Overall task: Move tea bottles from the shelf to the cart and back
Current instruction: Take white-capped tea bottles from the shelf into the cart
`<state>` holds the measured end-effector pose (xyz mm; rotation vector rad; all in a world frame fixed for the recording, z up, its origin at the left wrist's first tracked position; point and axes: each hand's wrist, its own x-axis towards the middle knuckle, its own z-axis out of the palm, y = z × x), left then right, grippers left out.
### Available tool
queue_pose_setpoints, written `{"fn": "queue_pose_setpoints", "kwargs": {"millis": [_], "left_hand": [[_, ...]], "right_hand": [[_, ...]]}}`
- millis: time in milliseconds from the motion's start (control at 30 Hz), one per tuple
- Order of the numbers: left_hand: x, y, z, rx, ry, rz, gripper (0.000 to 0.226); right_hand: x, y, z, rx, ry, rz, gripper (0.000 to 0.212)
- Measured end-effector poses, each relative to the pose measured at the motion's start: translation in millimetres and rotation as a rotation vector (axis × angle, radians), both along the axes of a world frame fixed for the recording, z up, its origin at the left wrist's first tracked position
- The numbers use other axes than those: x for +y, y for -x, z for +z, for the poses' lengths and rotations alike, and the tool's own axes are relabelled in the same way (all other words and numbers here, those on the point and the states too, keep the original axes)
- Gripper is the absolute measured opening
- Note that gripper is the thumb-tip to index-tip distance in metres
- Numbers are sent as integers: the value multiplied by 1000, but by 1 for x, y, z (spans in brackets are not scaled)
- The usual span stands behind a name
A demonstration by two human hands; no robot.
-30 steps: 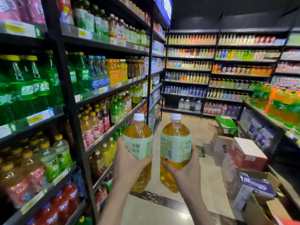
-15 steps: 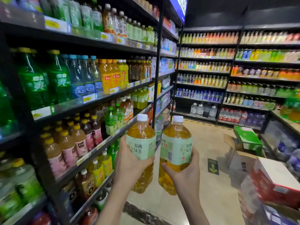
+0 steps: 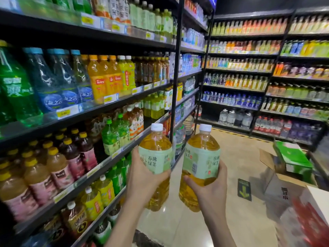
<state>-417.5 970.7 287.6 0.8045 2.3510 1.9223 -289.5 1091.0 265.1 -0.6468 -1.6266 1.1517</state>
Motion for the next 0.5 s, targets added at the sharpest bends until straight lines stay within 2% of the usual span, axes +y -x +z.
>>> {"fn": "queue_pose_setpoints", "kwargs": {"millis": [167,367,500], "left_hand": [[56,41,-7,0,23,-26,91],[134,101,-10,-14,46,-70,106],[176,140,-6,-15,31,-102,95]], "right_hand": [[50,34,-11,-15,15,-30,95],[118,90,-8,-55,-5,-91,94],[158,128,1,-95,-37,-101,93]]}}
